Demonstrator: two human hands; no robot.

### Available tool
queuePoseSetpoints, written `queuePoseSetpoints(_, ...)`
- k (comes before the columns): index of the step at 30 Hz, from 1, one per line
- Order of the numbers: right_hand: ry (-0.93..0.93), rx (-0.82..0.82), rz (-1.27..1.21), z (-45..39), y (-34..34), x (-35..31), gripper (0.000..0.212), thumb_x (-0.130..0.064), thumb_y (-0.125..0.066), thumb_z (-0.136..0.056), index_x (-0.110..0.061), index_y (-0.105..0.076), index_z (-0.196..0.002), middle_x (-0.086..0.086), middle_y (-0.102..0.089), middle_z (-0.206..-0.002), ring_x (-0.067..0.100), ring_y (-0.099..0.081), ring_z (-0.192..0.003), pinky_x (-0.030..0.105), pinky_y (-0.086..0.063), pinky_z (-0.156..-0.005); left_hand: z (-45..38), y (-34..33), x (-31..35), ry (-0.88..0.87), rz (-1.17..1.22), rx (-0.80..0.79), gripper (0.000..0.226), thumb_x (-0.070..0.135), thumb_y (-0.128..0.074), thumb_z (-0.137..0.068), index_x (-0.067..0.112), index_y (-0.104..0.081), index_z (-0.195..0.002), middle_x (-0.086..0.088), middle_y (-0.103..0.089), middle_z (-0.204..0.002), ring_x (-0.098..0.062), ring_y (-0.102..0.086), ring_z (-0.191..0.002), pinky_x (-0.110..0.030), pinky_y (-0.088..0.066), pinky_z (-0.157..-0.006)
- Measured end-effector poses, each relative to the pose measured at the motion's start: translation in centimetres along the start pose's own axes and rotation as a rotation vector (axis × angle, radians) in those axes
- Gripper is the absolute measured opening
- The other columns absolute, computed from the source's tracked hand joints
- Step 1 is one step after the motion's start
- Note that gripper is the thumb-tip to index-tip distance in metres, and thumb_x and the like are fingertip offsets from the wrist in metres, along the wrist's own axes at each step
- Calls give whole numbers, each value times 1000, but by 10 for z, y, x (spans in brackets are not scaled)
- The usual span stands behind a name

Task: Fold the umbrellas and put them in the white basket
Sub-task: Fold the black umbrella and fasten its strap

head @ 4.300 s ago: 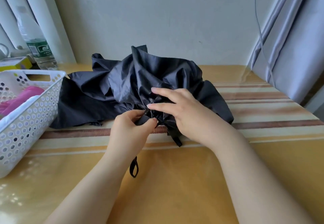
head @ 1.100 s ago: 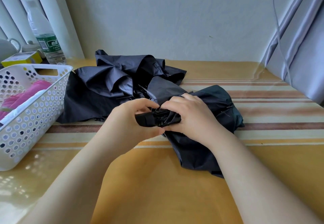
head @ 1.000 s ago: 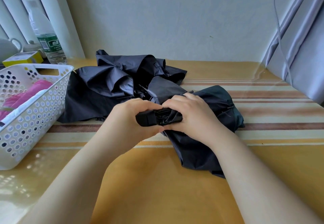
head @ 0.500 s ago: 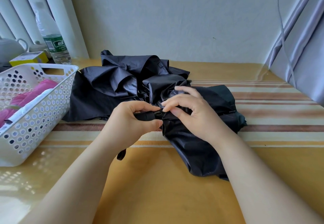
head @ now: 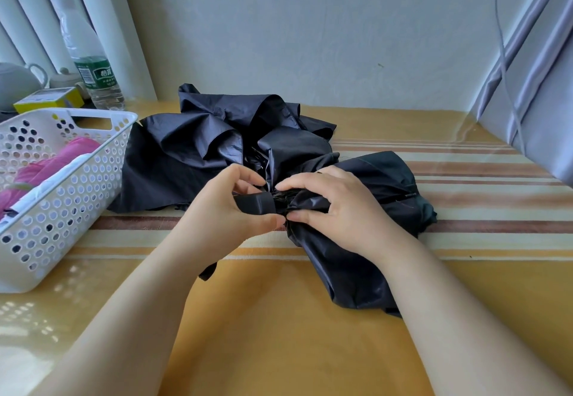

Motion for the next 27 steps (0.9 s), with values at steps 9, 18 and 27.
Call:
queuePoseSetpoints(9,60,-52,103,-2,-9,7,37,-38,-73,-80,-36,-65,-116,-18,-63,-117,11,-50,-109,30,-34,-96,1,-10,-10,282,521,-155,35,12,-80,-52,5,-70,-85,-14,-74,-85,-24,-73,-74,-27,-59,-64)
queuePoseSetpoints(18,173,8,301,-1,-17,6,46,-51,-62,-79,-36,-60,-122,-14,-64,-114,22,-56,-98,42,-47,-83,4,-6,-3,303,610,-177,37,2,-76,-51,-2,-67,-86,-18,-73,-85,-29,-73,-76,-24,-58,-59)
queuePoseSetpoints(27,212,94,306,-2,-19,7,42,-48,-60,-81,-28,-66,-117,-10,-68,-108,24,-58,-88,41,-50,-75,4,-1,1,227,460,-118,42,12,-81,-45,5,-64,-83,-12,-71,-81,-24,-72,-71,-26,-59,-62)
Point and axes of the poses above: each hand's wrist, its own z-axis away from the middle knuckle, its own y-axis out of the back of the hand, x = y × z, the point moved 4 cm from there along -z, towards the middle knuckle
